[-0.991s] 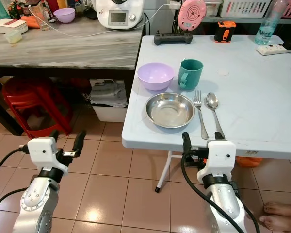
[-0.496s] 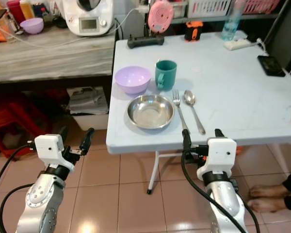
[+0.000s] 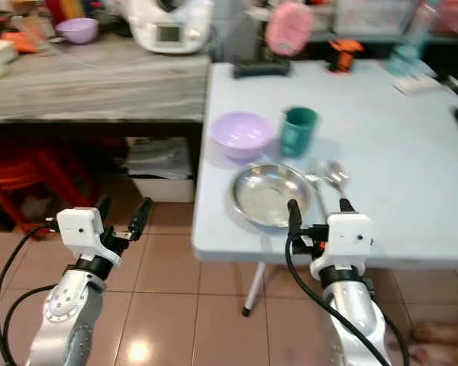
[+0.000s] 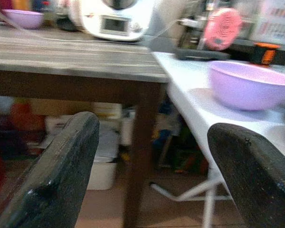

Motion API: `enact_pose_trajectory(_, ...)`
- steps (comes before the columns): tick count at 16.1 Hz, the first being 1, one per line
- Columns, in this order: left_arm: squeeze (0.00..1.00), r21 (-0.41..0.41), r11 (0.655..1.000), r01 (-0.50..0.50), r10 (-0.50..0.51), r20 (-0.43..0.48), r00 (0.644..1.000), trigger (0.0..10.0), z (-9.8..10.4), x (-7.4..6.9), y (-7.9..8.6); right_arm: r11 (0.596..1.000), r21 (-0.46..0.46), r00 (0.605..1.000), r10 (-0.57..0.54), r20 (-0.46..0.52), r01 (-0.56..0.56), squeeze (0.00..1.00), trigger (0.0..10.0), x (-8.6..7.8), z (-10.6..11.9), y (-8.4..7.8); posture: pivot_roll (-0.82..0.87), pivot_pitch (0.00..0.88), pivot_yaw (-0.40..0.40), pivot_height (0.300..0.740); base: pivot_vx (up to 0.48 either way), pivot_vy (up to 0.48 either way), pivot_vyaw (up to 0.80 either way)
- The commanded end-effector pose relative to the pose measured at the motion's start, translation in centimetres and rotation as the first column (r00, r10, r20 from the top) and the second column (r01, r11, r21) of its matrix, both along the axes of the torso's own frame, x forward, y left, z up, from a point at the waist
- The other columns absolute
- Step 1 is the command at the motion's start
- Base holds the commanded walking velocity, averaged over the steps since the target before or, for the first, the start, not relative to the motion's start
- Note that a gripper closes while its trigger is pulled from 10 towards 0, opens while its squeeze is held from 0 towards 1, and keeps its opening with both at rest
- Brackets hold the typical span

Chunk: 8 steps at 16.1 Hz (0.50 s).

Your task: Setting the table

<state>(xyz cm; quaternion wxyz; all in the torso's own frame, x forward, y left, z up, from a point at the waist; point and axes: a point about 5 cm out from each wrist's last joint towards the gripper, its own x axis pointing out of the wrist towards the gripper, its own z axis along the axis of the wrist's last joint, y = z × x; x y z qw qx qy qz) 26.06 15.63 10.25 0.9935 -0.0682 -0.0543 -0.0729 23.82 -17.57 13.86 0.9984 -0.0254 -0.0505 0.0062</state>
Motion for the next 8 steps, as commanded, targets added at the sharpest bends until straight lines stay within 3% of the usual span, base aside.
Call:
enact_pose_trajectory(1,0.00,0.001,1.000,0.003,-0.003,-0.006,1.000,10.0,-0.04,0.08,-0.09,1.000,0.017,1.000,-0.012,-0.013,0.012,0.00,10.0,-0.12,-0.25,-0.36,-0.13,0.072,0.051,0.740,0.281,0.000,0.00)
enact_pose_trajectory(3,0.00,0.003,1.000,0.000,0.000,-0.005,1.000,10.0,-0.02,0.12,-0.05,1.000,0.017,1.000,-0.008,-0.014,0.008,0.00,10.0,-0.05,-0.21,-0.37,-0.13,0.068,0.050,0.740,0.266,0.000,0.00)
enact_pose_trajectory(8,0.00,0.033,0.999,-0.022,0.022,-0.002,1.000,10.0,-0.09,-0.01,0.32,0.997,-0.080,1.000,-0.020,-0.021,0.018,0.00,10.0,0.28,-0.59,-0.17,-0.13,0.063,0.049,0.740,0.000,0.000,0.00)
